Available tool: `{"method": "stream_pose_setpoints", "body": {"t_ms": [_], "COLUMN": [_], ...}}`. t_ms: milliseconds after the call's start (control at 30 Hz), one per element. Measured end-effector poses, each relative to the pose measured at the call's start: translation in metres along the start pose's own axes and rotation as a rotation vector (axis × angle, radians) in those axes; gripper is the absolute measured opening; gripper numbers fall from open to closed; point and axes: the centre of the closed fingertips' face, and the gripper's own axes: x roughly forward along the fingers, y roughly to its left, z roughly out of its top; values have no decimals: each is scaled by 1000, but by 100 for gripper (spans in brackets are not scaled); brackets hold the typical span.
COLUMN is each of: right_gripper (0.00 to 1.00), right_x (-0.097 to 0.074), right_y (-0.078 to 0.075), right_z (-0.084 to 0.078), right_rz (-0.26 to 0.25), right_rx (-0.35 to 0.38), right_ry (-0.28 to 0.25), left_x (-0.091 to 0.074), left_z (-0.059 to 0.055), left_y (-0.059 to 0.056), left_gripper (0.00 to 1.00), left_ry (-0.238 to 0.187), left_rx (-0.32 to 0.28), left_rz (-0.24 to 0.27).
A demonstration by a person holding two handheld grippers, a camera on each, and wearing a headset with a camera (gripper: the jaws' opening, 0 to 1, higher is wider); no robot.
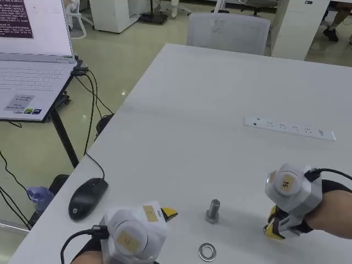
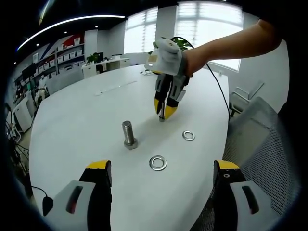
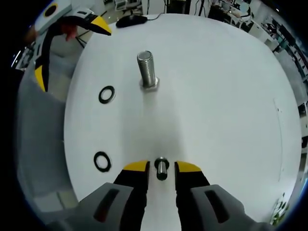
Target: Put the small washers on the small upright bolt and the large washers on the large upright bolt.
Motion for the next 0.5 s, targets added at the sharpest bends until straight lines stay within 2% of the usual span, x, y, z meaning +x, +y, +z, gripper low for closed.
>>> {"method": "stream_pose_setpoints", "body": {"t_ms": [500], "right_gripper": [24], "right_x": [-9], "right_y": [1], "right_z": [1], "right_rz": [-6], "right_rx": [-2], "right_ry": [-8], "left_x": [0], "left_z": [-1], "left_y": [-2], "left_gripper": [87], "left_ry": [0], "left_rx": [1], "left_rz": [0]}}
